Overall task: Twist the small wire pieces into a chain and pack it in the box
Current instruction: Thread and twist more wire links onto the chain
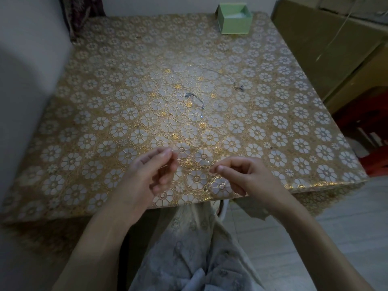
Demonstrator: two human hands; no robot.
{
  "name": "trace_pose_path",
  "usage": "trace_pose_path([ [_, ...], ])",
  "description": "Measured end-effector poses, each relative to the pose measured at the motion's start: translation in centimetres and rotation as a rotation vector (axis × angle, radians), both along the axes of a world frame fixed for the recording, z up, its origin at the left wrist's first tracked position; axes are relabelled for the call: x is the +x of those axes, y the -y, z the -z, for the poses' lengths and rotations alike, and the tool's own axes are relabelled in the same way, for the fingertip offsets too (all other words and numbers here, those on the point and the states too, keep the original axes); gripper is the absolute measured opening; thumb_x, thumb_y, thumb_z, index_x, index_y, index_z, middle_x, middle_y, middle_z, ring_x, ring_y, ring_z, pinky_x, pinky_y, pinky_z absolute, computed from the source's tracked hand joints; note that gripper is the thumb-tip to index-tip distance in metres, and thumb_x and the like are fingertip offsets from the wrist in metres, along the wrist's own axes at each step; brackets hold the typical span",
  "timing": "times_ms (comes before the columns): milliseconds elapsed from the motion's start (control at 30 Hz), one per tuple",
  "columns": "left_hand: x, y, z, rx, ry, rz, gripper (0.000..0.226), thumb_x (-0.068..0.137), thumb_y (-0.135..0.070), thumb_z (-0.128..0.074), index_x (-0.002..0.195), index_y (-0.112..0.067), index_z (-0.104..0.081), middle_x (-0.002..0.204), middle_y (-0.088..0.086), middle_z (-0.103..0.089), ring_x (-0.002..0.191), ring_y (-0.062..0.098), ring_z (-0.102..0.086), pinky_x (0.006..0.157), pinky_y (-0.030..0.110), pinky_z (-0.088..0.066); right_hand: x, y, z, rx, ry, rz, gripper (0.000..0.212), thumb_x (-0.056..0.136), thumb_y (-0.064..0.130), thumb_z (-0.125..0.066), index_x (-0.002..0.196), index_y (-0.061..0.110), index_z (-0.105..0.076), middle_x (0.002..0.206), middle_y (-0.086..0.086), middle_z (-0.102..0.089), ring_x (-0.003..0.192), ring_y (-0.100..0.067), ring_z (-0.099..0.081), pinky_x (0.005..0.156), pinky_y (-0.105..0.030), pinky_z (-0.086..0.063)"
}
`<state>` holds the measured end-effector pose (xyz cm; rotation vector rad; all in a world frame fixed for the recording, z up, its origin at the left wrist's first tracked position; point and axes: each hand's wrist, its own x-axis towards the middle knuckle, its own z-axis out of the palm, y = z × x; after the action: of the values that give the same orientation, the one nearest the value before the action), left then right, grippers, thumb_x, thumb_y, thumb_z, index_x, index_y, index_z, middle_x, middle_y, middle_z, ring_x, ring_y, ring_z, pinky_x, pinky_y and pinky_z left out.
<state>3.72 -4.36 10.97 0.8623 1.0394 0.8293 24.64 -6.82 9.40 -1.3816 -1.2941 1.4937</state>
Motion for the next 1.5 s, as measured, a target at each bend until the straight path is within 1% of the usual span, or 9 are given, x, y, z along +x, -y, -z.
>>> trace_pose_path([
  [267, -0.5, -0.8, 0.8, 0.009, -0.213, -0.069, 0.015, 0.085, -0.018, -0.055, 0.077, -0.013, -0.066, 0.068, 0.000, -0.062, 0.066, 0.014, -0.052, 0.060, 0.025, -0.038, 1.3, -1.4, -1.5, 0.073, 0.050, 0.028, 0.024, 0.096, 0.009, -0.046, 0.104, 0.021, -0.064, 0.063, 0.002, -0.062, 0.047, -0.008, -0.044, 0.045, -0.017, -0.037],
  [533, 0.0, -4.1, -0.3, 0.295, -0.779, 0.214, 0.008, 0.092, -0.027, -0.054, 0.097, -0.024, -0.059, 0.098, -0.010, -0.062, 0.085, 0.006, -0.061, 0.067, 0.014, -0.047, 1.4, -5.9, -7.3, 0.294, 0.304, -0.351, 0.032, 0.095, -0.002, -0.043, 0.106, 0.021, -0.062, 0.069, 0.003, -0.064, 0.059, -0.019, -0.047, 0.057, -0.033, -0.041],
  [633, 0.3, -5.4, -1.4, 0.392, -0.747, 0.365, 0.046, 0.084, -0.042, -0.061, 0.127, -0.036, -0.043, 0.123, -0.024, -0.047, 0.111, 0.000, -0.051, 0.091, 0.027, -0.048, 0.7, -7.7, -10.1, 0.324, 0.372, -0.479, 0.027, 0.095, 0.004, -0.047, 0.109, 0.021, -0.062, 0.074, 0.003, -0.066, 0.062, -0.016, -0.051, 0.062, -0.029, -0.044],
  [700, 1.3, -5.7, -2.9, 0.473, -0.618, 0.403, 0.055, 0.078, -0.051, -0.059, 0.128, -0.043, -0.039, 0.129, -0.027, -0.045, 0.119, -0.006, -0.045, 0.100, 0.027, -0.044, 0.1, -8.8, -11.6, 0.339, 0.406, -0.538, 0.026, 0.095, 0.004, -0.047, 0.111, 0.018, -0.062, 0.077, 0.001, -0.066, 0.063, -0.013, -0.053, 0.064, -0.027, -0.045],
  [867, 3.8, -6.5, -5.5, 0.626, -0.307, 0.294, 0.017, 0.090, -0.031, -0.047, 0.099, -0.021, -0.059, 0.086, -0.006, -0.071, 0.088, 0.006, -0.067, 0.088, 0.025, -0.051, -0.4, -10.5, -14.1, 0.344, 0.321, -0.524, 0.026, 0.095, -0.004, -0.043, 0.111, 0.007, -0.061, 0.080, -0.009, -0.065, 0.065, -0.010, -0.056, 0.061, -0.020, -0.044],
  [967, 4.1, -6.9, -5.8, 0.695, -0.248, 0.216, 0.022, 0.091, -0.029, -0.042, 0.087, -0.018, -0.061, 0.053, -0.004, -0.051, 0.052, 0.012, -0.055, 0.070, 0.039, -0.056, 0.3, -10.9, -14.7, 0.371, 0.237, -0.454, 0.029, 0.092, -0.013, -0.040, 0.108, 0.001, -0.061, 0.086, -0.014, -0.067, 0.071, -0.019, -0.059, 0.057, -0.021, -0.043],
  [1067, 3.4, -7.6, -5.8, 0.730, -0.266, 0.176, 0.027, 0.089, -0.033, -0.042, 0.086, -0.018, -0.064, 0.052, -0.010, -0.039, 0.047, 0.007, -0.041, 0.054, 0.032, -0.048, 1.1, -11.2, -14.7, 0.367, 0.147, -0.352, 0.027, 0.091, -0.014, -0.042, 0.105, -0.003, -0.062, 0.094, -0.018, -0.069, 0.081, -0.021, -0.067, 0.056, -0.021, -0.047],
  [1300, 0.8, -8.9, -6.4, 0.740, -0.412, 0.088, 0.029, 0.097, -0.020, -0.044, 0.080, -0.023, -0.068, 0.051, -0.007, -0.039, 0.049, 0.019, -0.036, 0.052, 0.037, -0.038, 1.5, -12.1, -14.6, 0.345, 0.086, -0.196, 0.018, 0.089, -0.012, -0.048, 0.095, -0.005, -0.064, 0.103, -0.015, -0.068, 0.091, -0.025, -0.070, 0.061, -0.020, -0.053],
  [1500, -2.9, -9.7, -6.9, 0.730, -0.495, 0.061, 0.027, 0.096, -0.021, -0.046, 0.084, -0.018, -0.070, 0.052, -0.006, -0.040, 0.049, 0.014, -0.040, 0.051, 0.030, -0.039, 1.6, -13.0, -14.1, 0.189, 0.013, -0.185, 0.018, 0.088, -0.007, -0.050, 0.101, -0.004, -0.063, 0.102, -0.019, -0.069, 0.089, -0.023, -0.070, 0.069, -0.023, -0.056],
])
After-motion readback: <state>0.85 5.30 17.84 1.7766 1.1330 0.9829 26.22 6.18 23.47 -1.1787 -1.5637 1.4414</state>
